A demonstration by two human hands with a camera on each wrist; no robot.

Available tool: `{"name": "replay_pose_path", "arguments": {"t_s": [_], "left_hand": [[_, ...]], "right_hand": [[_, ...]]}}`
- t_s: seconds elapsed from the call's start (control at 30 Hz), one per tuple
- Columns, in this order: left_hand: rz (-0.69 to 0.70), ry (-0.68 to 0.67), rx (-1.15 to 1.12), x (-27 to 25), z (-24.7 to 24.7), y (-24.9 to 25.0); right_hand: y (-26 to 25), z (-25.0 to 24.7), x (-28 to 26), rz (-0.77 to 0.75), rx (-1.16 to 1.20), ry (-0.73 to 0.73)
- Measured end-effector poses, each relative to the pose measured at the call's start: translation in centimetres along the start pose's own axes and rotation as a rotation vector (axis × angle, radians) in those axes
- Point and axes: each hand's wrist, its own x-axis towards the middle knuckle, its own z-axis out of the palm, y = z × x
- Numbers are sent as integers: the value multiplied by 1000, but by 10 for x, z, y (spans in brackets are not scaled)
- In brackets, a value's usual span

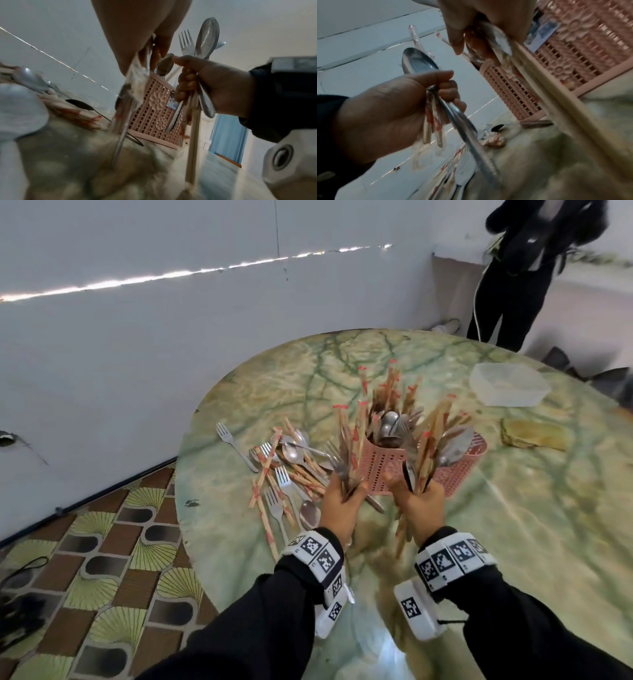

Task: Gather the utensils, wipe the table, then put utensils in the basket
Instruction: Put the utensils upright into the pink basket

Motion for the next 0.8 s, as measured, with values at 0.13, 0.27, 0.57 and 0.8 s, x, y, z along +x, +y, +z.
{"name": "replay_pose_path", "arguments": {"t_s": [0.13, 0.27, 0.57, 0.8], "left_hand": [[45, -14, 8, -2, 15, -3], [19, -5, -38, -2, 27, -13], [-102, 117, 85, -7, 27, -34], [-63, 130, 91, -4, 32, -28]], "right_hand": [[1, -15, 2, -24, 63, 31], [8, -17, -5, -17, 24, -16], [27, -23, -7, 67, -62, -201], [21, -30, -1, 117, -62, -212]]}}
